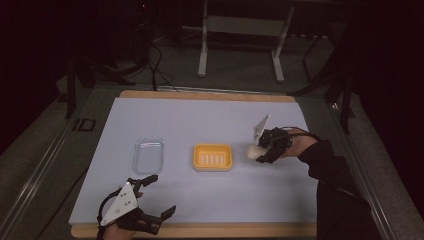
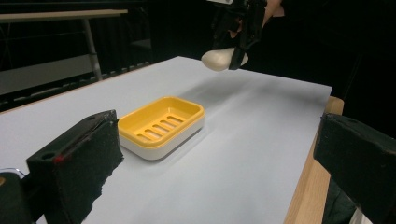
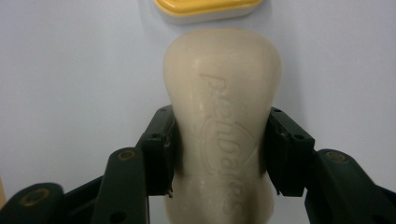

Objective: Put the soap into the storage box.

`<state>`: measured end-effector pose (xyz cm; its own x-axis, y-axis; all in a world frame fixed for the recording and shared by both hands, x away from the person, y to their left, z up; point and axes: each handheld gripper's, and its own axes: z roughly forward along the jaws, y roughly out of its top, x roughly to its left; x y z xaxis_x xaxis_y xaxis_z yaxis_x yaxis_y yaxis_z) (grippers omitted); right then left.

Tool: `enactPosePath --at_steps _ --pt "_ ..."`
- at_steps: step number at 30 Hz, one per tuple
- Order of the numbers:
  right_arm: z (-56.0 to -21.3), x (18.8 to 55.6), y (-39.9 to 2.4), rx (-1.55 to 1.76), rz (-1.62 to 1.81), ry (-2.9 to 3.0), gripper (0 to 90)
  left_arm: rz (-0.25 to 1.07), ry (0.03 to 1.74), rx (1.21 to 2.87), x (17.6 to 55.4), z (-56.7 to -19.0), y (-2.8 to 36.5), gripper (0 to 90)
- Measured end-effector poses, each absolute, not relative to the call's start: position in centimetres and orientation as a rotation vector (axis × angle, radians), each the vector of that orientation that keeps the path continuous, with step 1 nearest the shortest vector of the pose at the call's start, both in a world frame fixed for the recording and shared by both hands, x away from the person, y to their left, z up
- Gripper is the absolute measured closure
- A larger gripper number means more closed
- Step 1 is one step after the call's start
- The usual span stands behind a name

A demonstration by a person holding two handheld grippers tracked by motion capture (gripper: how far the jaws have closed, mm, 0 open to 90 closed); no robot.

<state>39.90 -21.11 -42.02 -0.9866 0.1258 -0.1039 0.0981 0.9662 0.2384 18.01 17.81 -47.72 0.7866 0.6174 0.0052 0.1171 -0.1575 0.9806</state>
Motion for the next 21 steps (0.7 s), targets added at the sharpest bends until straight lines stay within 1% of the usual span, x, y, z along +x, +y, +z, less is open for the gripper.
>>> enactPosePath --at_steps 21 --pt "-42.0 40.0 -17.0 0.013 0.401 3.036 49.8 0.479 0.58 1.697 18.0 -47.7 17.8 1.1"
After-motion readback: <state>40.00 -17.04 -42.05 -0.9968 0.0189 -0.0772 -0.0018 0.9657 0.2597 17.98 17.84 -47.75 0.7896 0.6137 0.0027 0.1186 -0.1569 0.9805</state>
